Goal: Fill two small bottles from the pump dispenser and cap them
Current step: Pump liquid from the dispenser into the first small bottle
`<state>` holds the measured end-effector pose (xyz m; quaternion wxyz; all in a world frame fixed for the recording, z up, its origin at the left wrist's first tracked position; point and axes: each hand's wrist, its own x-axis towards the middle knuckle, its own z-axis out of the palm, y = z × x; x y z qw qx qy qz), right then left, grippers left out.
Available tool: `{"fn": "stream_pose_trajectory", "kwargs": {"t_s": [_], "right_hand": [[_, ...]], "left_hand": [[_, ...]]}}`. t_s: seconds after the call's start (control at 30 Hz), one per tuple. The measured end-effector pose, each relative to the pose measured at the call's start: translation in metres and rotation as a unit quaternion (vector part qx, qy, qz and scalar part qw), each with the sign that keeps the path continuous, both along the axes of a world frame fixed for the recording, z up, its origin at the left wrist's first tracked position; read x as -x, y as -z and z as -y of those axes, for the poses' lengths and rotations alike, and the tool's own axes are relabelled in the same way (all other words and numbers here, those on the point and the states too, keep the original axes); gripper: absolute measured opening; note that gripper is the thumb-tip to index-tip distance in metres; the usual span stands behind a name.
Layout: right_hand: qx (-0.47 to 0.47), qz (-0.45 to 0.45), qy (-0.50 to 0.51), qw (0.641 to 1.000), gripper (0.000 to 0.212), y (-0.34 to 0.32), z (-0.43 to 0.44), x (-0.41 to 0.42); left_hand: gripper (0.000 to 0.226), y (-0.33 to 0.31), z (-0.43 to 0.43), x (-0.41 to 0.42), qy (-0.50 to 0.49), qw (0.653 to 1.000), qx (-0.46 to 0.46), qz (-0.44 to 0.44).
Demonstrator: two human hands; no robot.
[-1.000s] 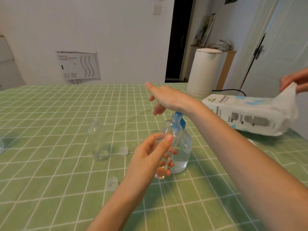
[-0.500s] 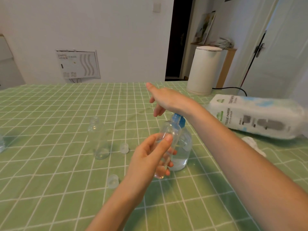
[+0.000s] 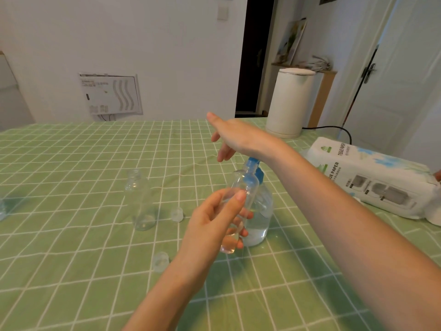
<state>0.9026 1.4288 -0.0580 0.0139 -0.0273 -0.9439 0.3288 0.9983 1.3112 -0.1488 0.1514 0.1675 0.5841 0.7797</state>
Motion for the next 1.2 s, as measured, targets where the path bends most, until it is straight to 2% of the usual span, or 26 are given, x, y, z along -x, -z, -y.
{"fn": "stream_pose_trajectory", "kwargs": {"t_s": [0.23, 0.57, 0.77, 0.97, 1.2], "right_hand": [[-0.003, 0.024, 0.009, 1.000, 0.076, 0.012, 0.000, 0.000], [-0.004, -0.002, -0.012, 1.000, 0.069, -0.002, -0.001, -0.001], [-0.007, -0.004, -0.019, 1.000, 0.070, -0.001, 0.001, 0.000], [-0.002, 0.016, -0.007, 1.000, 0.073, 0.008, -0.001, 0.000], [-0.039, 0.039, -0.002, 0.998, 0.075, 0.012, 0.001, -0.001]], "left_hand": [[0.047, 0.003, 0.001, -0.002, 0.000, 1.000, 0.008, -0.002], [0.033, 0.001, 0.000, 0.002, 0.000, 1.000, 0.003, -0.001], [0.041, 0.001, 0.000, 0.002, -0.002, 1.000, -0.005, -0.002], [0.037, 0.004, 0.000, 0.001, 0.002, 1.000, 0.004, 0.007], [0.038, 0.005, 0.002, -0.001, -0.001, 1.000, 0.015, 0.001]]}}
